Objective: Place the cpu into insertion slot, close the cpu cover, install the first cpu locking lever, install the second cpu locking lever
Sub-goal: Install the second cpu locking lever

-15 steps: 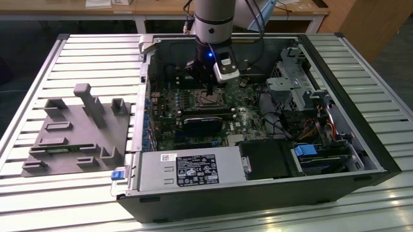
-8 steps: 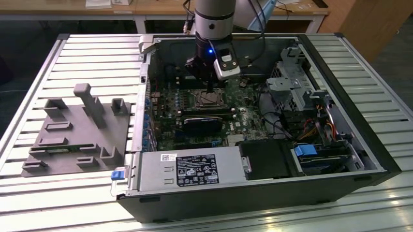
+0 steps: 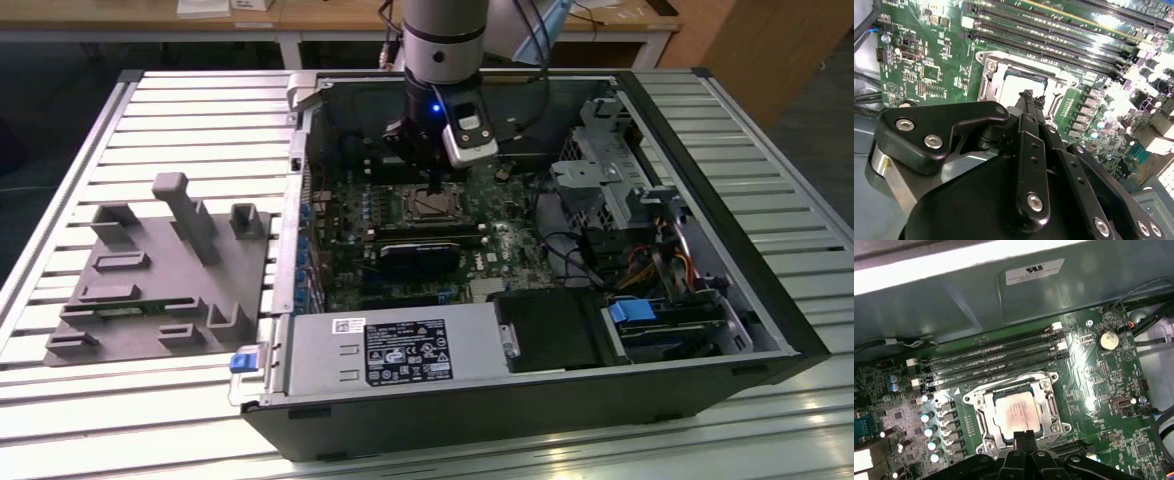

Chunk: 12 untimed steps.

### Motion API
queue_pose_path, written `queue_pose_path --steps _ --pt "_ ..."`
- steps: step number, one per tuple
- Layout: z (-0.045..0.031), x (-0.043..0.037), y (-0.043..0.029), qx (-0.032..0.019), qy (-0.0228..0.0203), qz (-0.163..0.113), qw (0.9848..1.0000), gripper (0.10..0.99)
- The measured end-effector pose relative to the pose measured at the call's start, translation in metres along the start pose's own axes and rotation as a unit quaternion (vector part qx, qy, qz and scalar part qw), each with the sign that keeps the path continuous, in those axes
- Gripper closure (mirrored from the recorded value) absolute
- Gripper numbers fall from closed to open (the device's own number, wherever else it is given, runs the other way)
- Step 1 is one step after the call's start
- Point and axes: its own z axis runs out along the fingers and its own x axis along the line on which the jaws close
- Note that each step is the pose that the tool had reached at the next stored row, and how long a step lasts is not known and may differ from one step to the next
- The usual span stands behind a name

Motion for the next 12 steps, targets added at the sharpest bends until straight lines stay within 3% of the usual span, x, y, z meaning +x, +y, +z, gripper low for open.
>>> queue_pose_path --steps 12 --pt "-0.0009 -0.0059 -0.0210 -0.0012 0.0004 0.000 1.0000 0.984"
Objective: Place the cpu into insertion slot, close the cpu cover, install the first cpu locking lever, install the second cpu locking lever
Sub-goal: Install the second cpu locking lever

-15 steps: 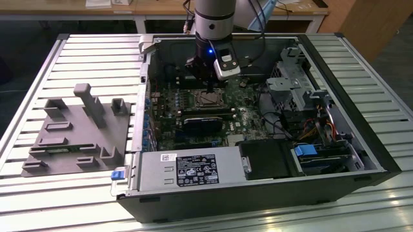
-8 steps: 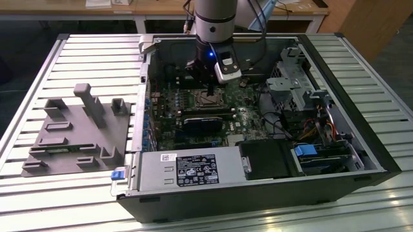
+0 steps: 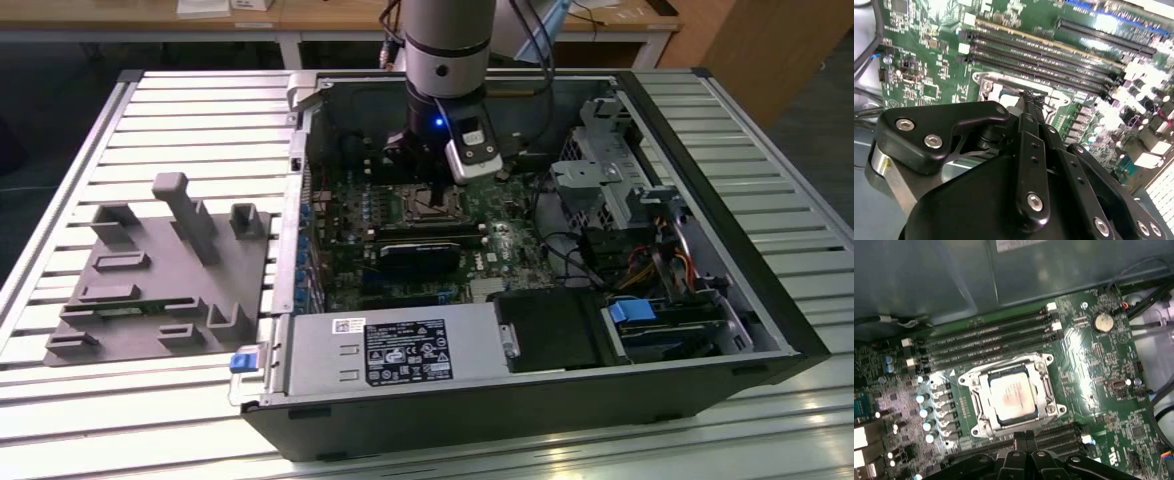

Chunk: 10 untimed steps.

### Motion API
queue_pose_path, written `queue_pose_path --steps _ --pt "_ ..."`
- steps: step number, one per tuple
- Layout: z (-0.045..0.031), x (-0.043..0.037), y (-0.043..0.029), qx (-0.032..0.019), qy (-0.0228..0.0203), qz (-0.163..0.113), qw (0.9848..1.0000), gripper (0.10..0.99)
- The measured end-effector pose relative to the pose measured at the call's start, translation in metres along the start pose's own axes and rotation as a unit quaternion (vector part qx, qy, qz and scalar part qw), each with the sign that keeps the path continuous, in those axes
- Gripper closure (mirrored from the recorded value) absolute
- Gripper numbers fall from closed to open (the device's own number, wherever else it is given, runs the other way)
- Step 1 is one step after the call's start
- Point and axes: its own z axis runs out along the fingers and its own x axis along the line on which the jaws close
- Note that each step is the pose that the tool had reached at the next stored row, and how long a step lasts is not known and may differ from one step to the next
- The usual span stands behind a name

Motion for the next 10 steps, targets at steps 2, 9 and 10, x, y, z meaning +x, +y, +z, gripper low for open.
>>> queue_pose_path --steps 2,9,10 --pt "-0.0001 -0.0011 -0.0039 -0.0008 0.0002 0.000 1.0000 0.984" --pt "0.0029 -0.0037 -0.0137 -0.0019 0.0047 0.000 1.0000 0.984" --pt "0.0030 -0.0037 -0.0138 -0.0018 0.0048 0.000 1.0000 0.984"
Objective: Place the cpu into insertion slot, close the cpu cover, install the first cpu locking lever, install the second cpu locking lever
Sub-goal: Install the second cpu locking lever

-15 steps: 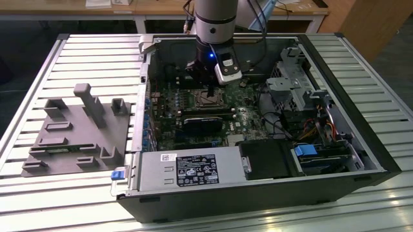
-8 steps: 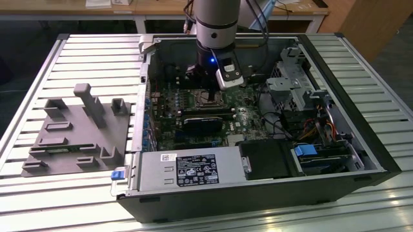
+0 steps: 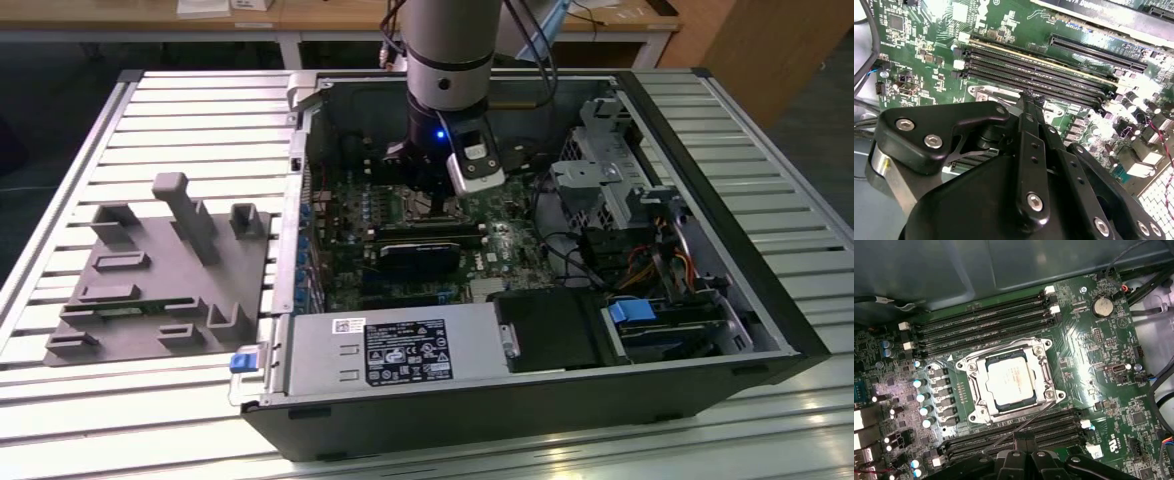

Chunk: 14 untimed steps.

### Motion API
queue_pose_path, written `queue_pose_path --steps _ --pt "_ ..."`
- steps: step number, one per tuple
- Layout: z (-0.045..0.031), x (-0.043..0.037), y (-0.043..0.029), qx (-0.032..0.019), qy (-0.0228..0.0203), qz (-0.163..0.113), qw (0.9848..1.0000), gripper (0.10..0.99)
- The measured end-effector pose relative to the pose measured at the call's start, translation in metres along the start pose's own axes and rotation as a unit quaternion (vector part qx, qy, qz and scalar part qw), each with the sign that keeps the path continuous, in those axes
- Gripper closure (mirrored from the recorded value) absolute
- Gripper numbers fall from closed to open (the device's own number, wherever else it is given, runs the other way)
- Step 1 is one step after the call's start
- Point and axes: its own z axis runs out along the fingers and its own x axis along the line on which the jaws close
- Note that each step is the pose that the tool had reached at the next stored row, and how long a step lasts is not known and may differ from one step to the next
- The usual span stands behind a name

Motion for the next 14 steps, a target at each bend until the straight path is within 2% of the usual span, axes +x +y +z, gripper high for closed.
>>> queue_pose_path --steps 5,7,11,14 --pt "0.0000 0.0000 0.0000 -0.0001 0.0001 0.000 1.0000 0.984" --pt "0.0006 0.0003 -0.0002 -0.0019 0.0006 0.000 1.0000 0.984" --pt "0.0036 0.0013 -0.0007 -0.0109 0.0031 0.000 0.9999 0.984" --pt "0.0056 0.0020 -0.0012 -0.0214 0.0060 0.001 0.9998 0.984"
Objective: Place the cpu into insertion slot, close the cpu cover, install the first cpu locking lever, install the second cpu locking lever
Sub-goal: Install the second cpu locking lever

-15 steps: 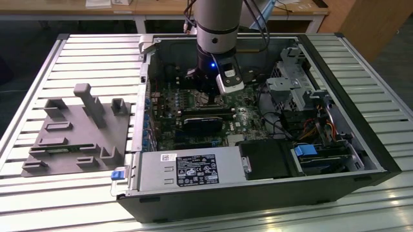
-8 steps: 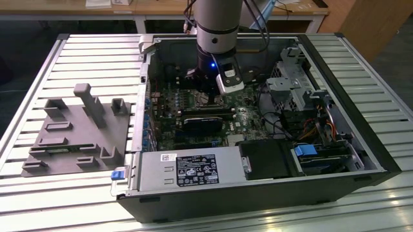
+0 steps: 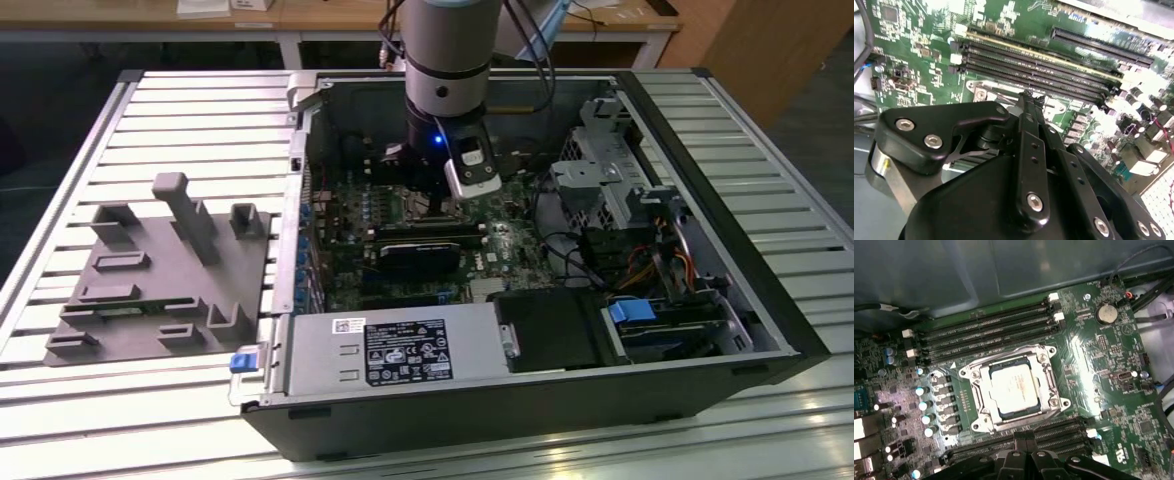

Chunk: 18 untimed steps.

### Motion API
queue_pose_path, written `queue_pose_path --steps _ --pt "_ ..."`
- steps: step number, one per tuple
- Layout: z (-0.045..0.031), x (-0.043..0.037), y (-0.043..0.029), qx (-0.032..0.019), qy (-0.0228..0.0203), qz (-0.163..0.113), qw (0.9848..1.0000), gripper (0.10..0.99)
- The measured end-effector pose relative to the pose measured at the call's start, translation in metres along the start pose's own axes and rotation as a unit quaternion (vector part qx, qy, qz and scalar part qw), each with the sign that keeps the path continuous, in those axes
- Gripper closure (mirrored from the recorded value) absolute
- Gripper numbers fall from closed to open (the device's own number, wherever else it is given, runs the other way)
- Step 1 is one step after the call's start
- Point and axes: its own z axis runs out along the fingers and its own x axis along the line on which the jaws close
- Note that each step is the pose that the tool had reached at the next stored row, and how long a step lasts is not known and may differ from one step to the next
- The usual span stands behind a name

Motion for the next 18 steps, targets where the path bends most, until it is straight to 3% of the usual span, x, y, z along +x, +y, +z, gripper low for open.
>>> queue_pose_path --steps 3,9,12,18 --pt "0.0017 0.0022 -0.0008 -0.0057 0.0014 0.000 1.0000 0.984" --pt "0.0043 0.0085 -0.0037 -0.0081 -0.0010 0.000 1.0000 0.984" --pt "0.0062 0.0108 -0.0055 -0.0091 -0.0047 -0.001 0.9999 0.984" --pt "0.0106 0.0161 -0.0094 -0.0126 -0.0165 -0.002 0.9998 0.984"
